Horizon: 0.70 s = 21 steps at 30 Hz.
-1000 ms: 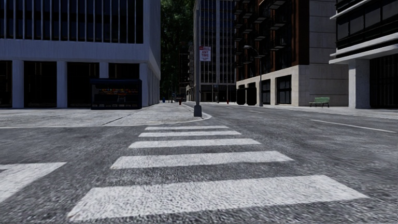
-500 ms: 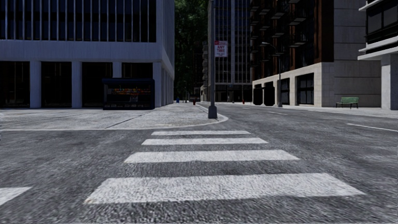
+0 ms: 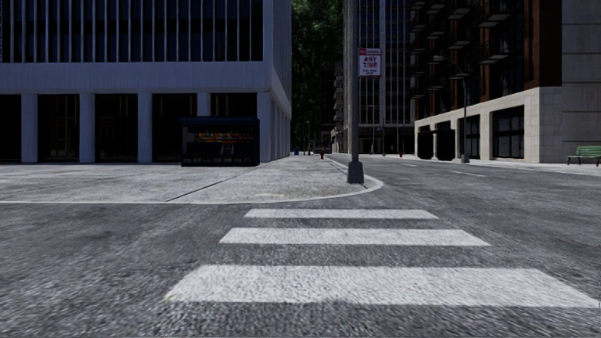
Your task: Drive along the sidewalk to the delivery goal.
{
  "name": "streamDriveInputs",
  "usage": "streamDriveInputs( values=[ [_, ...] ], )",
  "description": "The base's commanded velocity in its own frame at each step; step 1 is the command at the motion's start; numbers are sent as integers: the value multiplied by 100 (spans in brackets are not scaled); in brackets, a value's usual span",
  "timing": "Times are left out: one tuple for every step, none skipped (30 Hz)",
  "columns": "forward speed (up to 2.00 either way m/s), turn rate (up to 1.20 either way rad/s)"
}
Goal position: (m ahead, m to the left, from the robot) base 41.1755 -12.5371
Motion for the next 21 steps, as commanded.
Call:
streamDriveInputs(
  values=[
    [200,0],
    [200,0],
    [200,0],
    [200,0],
    [200,0],
    [200,0],
    [200,0],
    [200,0],
    [200,0],
    [200,0],
    [200,0],
    [200,0],
    [200,0],
    [200,0],
    [200,0],
    [200,0],
    [200,0],
    [200,0],
    [200,0],
    [200,0],
    [200,0]
  ],
)
